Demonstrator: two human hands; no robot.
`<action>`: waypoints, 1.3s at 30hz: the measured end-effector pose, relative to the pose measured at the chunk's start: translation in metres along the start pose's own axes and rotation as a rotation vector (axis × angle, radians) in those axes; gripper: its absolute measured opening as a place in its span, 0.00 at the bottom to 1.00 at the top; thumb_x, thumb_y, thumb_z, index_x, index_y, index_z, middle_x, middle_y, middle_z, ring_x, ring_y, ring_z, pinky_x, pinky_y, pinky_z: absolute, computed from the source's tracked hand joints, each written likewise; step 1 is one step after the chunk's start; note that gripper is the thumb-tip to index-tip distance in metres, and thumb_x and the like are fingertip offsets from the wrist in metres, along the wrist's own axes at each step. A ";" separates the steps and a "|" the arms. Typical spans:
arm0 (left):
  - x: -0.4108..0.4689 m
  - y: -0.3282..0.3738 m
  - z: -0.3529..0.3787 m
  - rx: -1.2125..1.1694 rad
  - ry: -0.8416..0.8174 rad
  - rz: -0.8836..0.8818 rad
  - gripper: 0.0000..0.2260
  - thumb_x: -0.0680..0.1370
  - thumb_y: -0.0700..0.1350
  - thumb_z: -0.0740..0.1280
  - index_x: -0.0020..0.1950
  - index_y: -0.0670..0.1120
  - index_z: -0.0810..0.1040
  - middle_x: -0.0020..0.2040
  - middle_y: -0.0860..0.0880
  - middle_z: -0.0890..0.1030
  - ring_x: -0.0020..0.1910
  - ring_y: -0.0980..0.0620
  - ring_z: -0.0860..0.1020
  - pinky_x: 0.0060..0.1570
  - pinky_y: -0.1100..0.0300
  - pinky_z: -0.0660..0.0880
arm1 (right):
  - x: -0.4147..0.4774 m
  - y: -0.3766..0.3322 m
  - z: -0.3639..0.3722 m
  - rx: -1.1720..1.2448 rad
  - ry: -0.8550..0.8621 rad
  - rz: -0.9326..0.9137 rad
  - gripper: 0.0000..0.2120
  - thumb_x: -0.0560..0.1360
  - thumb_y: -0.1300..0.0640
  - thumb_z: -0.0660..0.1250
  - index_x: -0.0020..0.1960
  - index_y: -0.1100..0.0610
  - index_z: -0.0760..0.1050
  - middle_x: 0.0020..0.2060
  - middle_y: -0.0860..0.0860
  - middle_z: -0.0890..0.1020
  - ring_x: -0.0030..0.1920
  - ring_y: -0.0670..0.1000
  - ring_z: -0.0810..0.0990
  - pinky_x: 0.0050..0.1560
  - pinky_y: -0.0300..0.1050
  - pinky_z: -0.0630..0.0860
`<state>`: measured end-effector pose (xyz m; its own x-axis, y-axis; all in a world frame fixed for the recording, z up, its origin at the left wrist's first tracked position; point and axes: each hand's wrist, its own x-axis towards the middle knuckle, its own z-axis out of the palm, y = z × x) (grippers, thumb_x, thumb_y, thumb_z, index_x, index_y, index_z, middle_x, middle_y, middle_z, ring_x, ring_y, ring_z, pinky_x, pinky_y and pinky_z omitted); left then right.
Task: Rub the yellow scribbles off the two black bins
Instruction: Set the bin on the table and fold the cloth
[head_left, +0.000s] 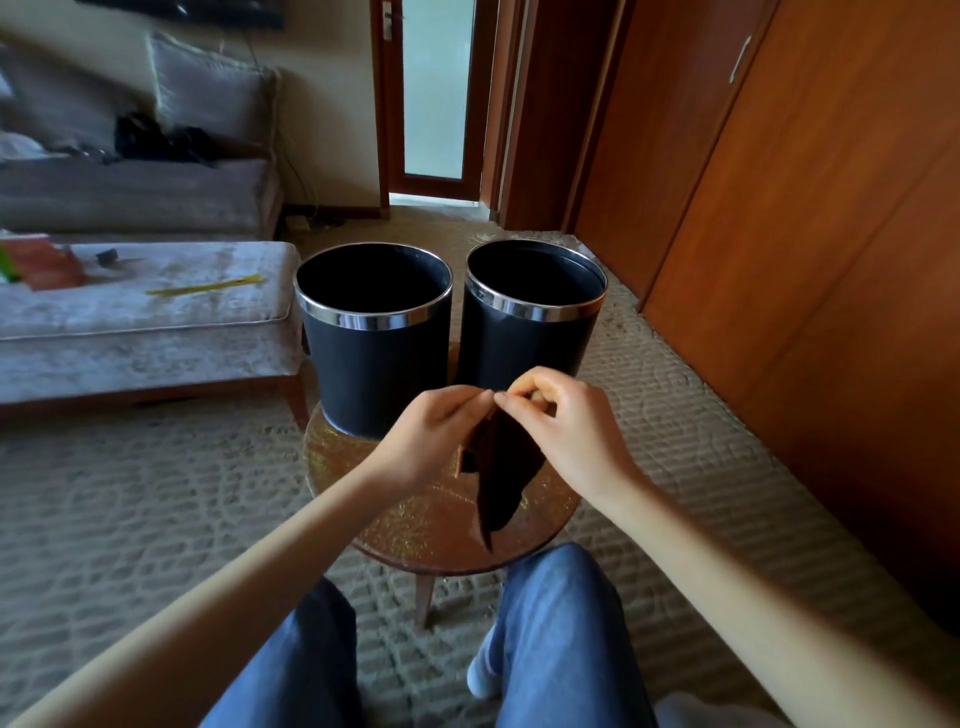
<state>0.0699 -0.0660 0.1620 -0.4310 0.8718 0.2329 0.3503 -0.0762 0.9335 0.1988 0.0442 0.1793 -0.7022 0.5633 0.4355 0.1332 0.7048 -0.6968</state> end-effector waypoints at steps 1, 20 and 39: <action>-0.001 0.001 -0.001 -0.028 -0.017 -0.011 0.11 0.82 0.48 0.62 0.46 0.49 0.82 0.37 0.56 0.81 0.39 0.62 0.77 0.41 0.65 0.73 | 0.000 0.000 0.000 0.007 0.009 0.010 0.08 0.76 0.53 0.71 0.40 0.56 0.80 0.30 0.49 0.80 0.33 0.49 0.78 0.35 0.44 0.73; 0.003 -0.015 -0.025 -0.081 0.014 -0.057 0.13 0.81 0.50 0.63 0.53 0.43 0.82 0.47 0.37 0.82 0.49 0.39 0.82 0.56 0.45 0.78 | 0.003 0.027 -0.031 -0.211 -0.126 -0.238 0.02 0.76 0.61 0.71 0.47 0.59 0.79 0.46 0.50 0.81 0.48 0.44 0.79 0.49 0.38 0.77; -0.025 -0.045 0.016 -0.986 -0.233 -0.714 0.11 0.77 0.42 0.66 0.55 0.36 0.78 0.46 0.37 0.83 0.43 0.43 0.84 0.42 0.53 0.82 | -0.034 0.172 0.020 0.888 -0.149 0.914 0.42 0.62 0.28 0.74 0.68 0.51 0.74 0.64 0.58 0.79 0.63 0.56 0.79 0.59 0.50 0.77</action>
<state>0.0780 -0.0766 0.1103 -0.0749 0.9254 -0.3716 -0.7210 0.2072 0.6613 0.2321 0.1379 0.0331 -0.6817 0.5938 -0.4274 0.1362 -0.4709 -0.8716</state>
